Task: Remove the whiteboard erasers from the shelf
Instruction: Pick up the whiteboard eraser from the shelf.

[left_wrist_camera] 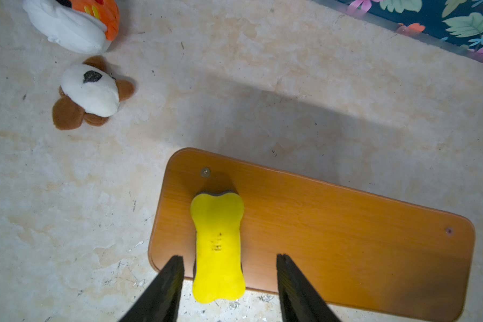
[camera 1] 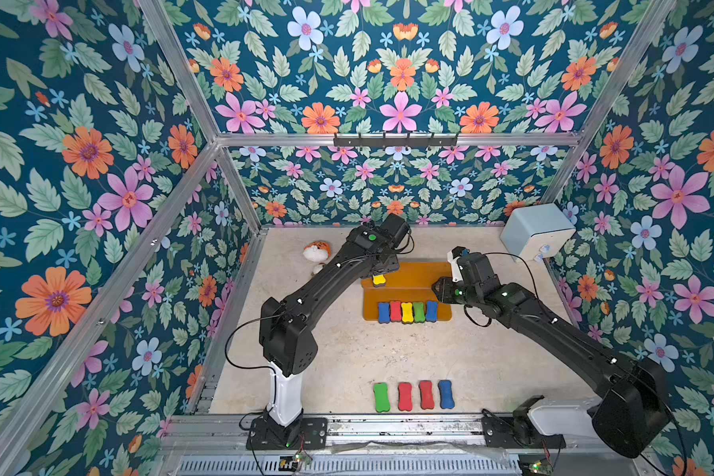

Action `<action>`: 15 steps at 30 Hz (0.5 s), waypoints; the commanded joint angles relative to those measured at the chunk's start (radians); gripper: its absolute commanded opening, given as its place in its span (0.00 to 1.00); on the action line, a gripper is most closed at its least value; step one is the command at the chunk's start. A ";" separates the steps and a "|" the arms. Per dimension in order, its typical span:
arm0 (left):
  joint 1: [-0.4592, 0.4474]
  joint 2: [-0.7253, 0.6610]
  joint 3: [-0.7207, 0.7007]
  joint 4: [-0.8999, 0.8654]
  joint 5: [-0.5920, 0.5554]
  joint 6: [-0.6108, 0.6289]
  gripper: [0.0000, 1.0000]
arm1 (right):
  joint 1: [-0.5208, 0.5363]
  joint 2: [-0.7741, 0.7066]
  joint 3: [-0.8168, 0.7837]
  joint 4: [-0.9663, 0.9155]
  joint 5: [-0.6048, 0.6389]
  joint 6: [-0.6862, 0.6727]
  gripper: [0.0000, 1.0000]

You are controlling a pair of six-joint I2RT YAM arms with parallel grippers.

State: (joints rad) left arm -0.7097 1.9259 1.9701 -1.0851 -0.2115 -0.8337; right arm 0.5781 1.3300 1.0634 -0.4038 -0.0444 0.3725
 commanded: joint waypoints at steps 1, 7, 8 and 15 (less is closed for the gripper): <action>0.014 0.014 0.029 -0.059 0.041 0.014 0.59 | -0.001 0.009 0.016 -0.064 0.005 -0.041 0.41; 0.016 0.062 0.066 -0.087 0.053 0.025 0.61 | -0.015 0.029 0.020 -0.053 -0.015 -0.042 0.41; 0.017 0.062 0.060 -0.082 0.057 0.023 0.61 | -0.017 0.032 0.019 -0.052 -0.018 -0.043 0.41; 0.016 0.033 -0.036 -0.022 0.079 0.003 0.62 | -0.028 0.041 0.015 -0.044 -0.036 -0.043 0.41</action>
State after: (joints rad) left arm -0.6937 1.9694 1.9553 -1.1229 -0.1406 -0.8200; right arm 0.5518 1.3685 1.0775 -0.4515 -0.0708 0.3393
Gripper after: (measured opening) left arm 0.618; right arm 0.413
